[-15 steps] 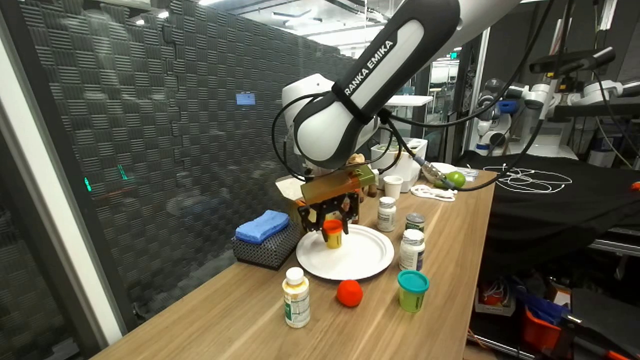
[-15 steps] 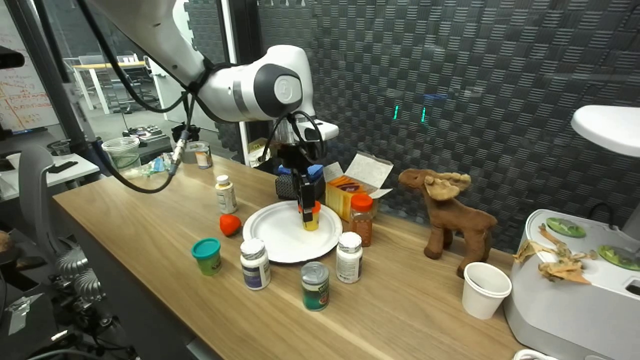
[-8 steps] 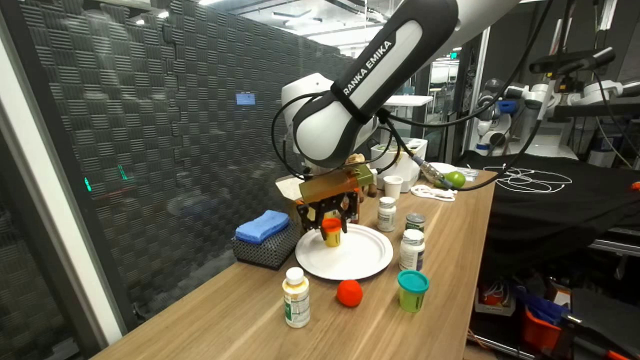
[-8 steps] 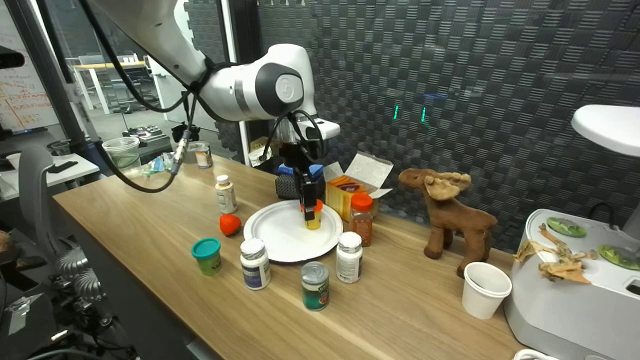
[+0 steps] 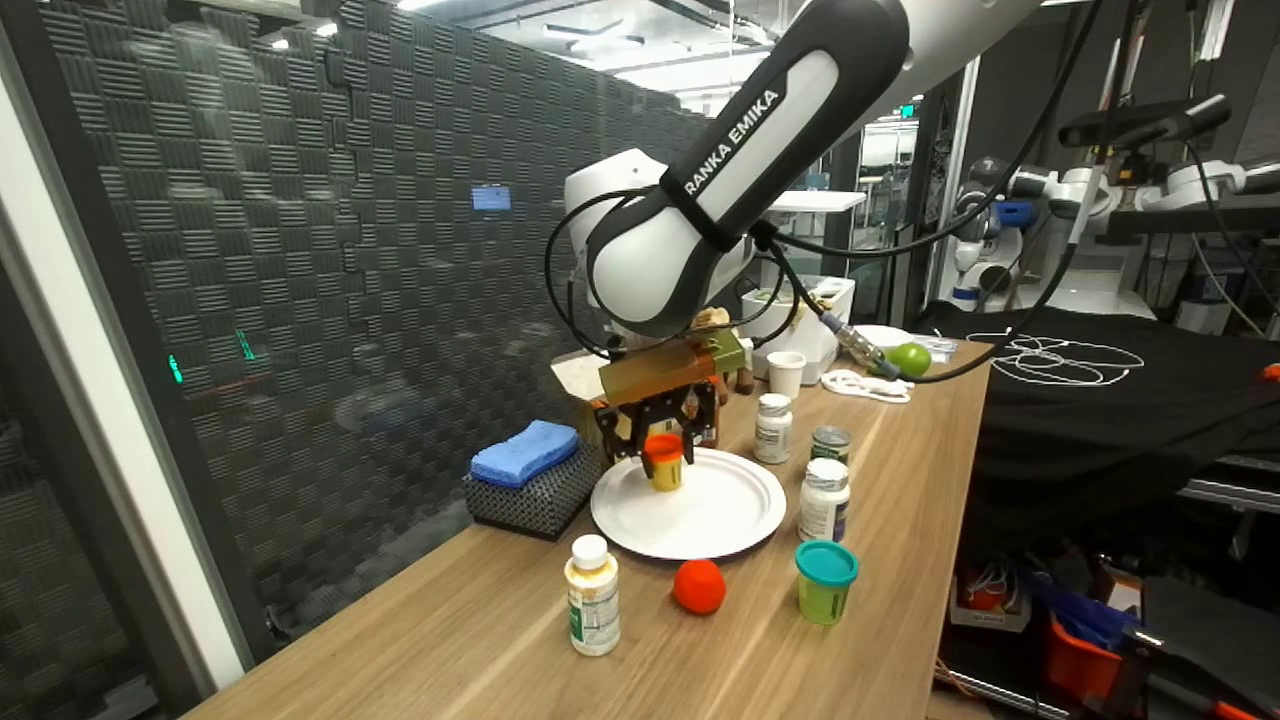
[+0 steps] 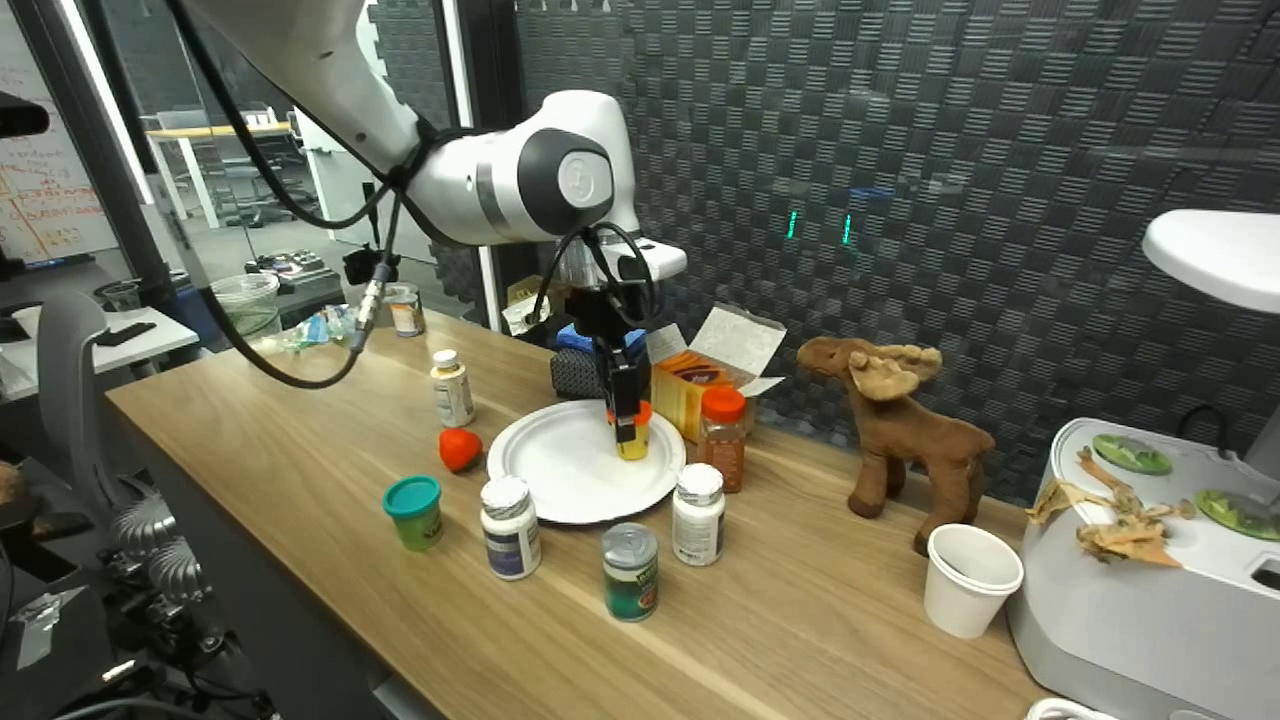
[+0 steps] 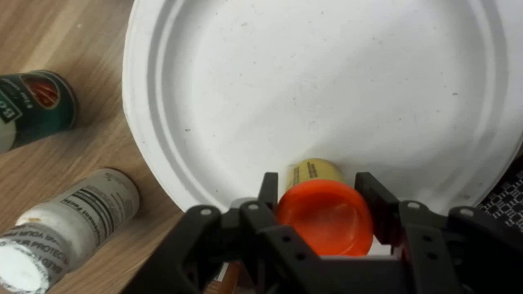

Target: Pick up all the objects surrounding the white plate and arrange them on the plate

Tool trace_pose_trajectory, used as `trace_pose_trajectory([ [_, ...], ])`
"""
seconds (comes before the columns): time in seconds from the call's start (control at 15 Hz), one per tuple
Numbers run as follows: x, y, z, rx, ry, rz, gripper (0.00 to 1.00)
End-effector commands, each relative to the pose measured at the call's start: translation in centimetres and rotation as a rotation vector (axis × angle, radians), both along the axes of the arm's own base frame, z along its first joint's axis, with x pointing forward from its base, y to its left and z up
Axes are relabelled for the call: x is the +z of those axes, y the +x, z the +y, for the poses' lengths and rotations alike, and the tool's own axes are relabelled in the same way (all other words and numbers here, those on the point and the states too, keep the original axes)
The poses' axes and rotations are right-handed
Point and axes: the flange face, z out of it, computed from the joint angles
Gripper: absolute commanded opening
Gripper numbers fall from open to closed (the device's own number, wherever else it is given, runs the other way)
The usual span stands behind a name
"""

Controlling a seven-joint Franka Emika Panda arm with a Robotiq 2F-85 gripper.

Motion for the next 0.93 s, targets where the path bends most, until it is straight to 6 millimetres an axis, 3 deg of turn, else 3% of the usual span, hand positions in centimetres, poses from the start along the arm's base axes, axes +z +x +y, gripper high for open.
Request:
trace_pose_trajectory([
  [0.0,0.8,0.5,1.1,0.043,0.003,-0.019,0.83],
  [0.13,2.4,-0.1,2.1,0.072,-0.007,-0.032,0.99],
  [0.33,5.2,-1.5,4.8,0.126,-0.029,-0.043,1.00],
  [0.67,11.0,-4.5,11.5,0.260,0.018,-0.096,1.00],
  [0.87,12.4,-6.5,15.3,0.344,0.079,-0.108,1.00],
])
